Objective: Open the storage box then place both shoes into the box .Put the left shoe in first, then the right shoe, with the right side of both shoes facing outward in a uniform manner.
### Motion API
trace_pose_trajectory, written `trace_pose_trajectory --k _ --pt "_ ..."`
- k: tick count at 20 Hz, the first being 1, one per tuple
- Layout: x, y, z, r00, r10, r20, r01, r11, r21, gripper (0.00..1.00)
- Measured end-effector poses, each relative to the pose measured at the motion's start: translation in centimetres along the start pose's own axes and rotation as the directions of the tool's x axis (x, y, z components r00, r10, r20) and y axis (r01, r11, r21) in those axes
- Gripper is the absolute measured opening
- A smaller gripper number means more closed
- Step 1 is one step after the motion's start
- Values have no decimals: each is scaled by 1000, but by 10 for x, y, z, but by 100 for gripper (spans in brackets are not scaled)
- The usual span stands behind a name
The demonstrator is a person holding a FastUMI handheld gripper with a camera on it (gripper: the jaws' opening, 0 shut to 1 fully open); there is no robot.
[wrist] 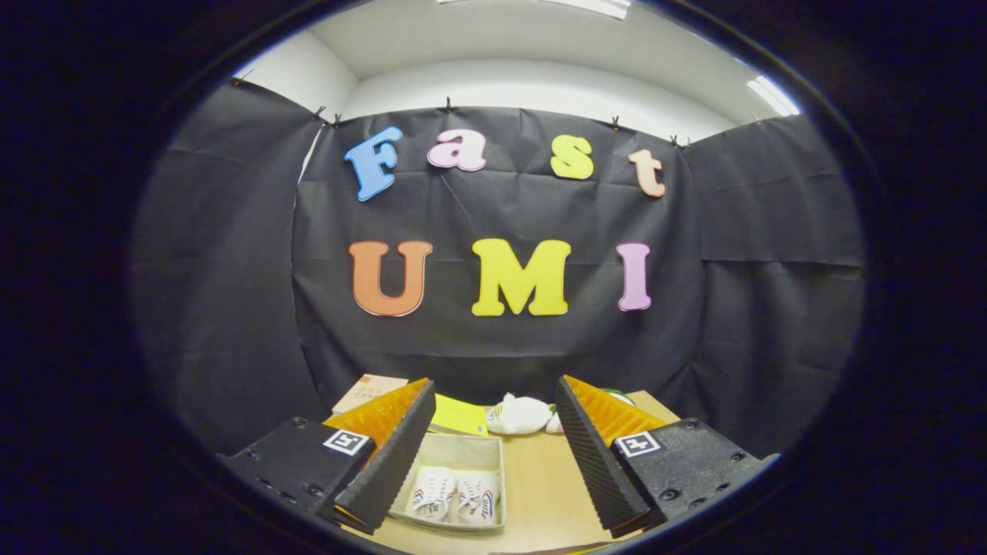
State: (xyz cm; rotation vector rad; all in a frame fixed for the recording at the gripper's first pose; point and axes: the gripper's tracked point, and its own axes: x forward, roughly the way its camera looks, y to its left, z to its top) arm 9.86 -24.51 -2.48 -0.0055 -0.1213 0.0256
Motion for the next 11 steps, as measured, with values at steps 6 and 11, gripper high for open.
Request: trace_pose_trajectory --k 6,11 --pt "0 -36 -1 1000 14 -6 -14 1000 -23 100" --pt "8 -74 -14 999 17 -51 -16 1000 9 100"
